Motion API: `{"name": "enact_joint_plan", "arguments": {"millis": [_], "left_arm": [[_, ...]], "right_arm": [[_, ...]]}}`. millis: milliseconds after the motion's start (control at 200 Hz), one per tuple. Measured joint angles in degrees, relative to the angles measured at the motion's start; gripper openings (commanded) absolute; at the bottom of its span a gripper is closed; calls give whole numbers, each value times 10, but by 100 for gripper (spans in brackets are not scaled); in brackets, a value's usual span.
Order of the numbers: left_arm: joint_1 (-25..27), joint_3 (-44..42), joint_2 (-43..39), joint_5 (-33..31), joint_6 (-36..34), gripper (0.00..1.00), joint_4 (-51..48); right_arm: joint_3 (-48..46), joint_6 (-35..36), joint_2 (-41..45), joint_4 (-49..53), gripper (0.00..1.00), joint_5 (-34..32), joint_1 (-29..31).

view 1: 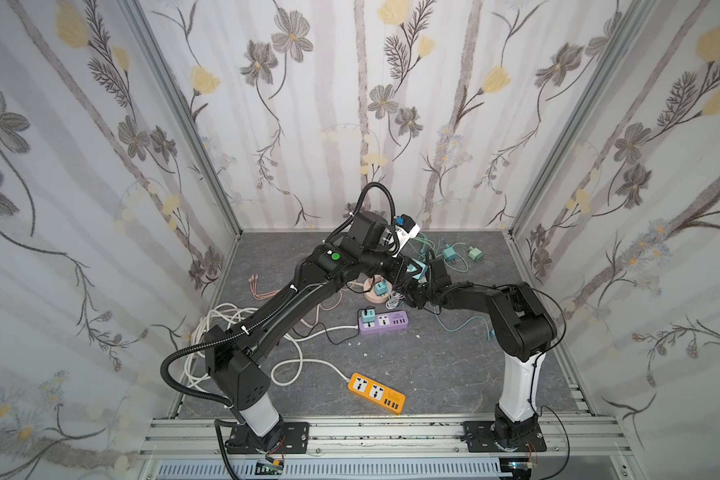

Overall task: Insert the plug
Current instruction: 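Open the right gripper and draw it back while the left holds the charger, then carry the teal charger over the purple strip with the left gripper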

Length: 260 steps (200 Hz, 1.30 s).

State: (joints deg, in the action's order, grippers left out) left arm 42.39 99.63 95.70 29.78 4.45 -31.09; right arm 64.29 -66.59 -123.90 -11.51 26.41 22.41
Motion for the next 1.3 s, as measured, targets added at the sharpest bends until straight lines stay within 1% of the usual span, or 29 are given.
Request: {"name": "enact_joint_plan", "arguments": {"millis": [55, 140, 260, 330, 410, 525, 620, 705, 774, 854, 1024, 1084, 1139, 1174, 1194, 1214, 1249, 1299], "left_arm": [[0, 2, 0, 4, -4, 0, -2], [4, 8, -5, 11, -13, 0, -7], [21, 3, -28, 14, -31, 0, -4], [34, -11, -41, 19, -42, 0, 2], [44, -32, -51, 20, -48, 0, 12], [47, -74, -68, 13, -61, 0, 18], [47, -96, -81, 1, -79, 0, 16], [48, -107, -90, -2, -99, 0, 16], [48, -113, -93, -2, -114, 0, 16], [47, -115, -90, 0, -128, 0, 16], [47, -116, -56, 14, -168, 0, 26], [47, -106, -35, 22, -188, 0, 24], [48, -92, -17, 29, -212, 0, 23], [49, -85, -7, 34, -229, 0, 20], [49, -82, -3, 35, -237, 0, 19], [50, -79, 2, 37, -247, 0, 18], [52, -76, 9, 40, -266, 0, 13], [53, -72, 19, 43, -292, 0, 4]], "right_arm": [[-5, -6, 5, -18, 0, -1, -9], [-39, -2, 54, -52, 0, -42, -32], [-71, 54, 196, -48, 0, -100, -58], [-90, 96, 278, -50, 0, -127, -60], [-141, 134, 367, -36, 0, -164, -58], [-229, 163, 485, 10, 0, -220, -56], [-290, 183, 571, 25, 0, -268, -48], [-327, 209, 626, 36, 0, -286, -39], [-344, 221, 640, 42, 0, -295, -37], [-355, 215, 638, 53, 1, -310, -37], [-374, 152, 606, 58, 2, -384, -36], [-377, 125, 583, 47, 3, -418, -38], [-379, 103, 556, 28, 6, -445, -41], [-379, 90, 536, 14, 9, -460, -43], [-379, 83, 524, 4, 14, -466, -45], [-379, 75, 512, -5, 21, -471, -45], [-379, 60, 492, -20, 35, -479, -47], [-378, 39, 465, -38, 52, -480, -48]]}}
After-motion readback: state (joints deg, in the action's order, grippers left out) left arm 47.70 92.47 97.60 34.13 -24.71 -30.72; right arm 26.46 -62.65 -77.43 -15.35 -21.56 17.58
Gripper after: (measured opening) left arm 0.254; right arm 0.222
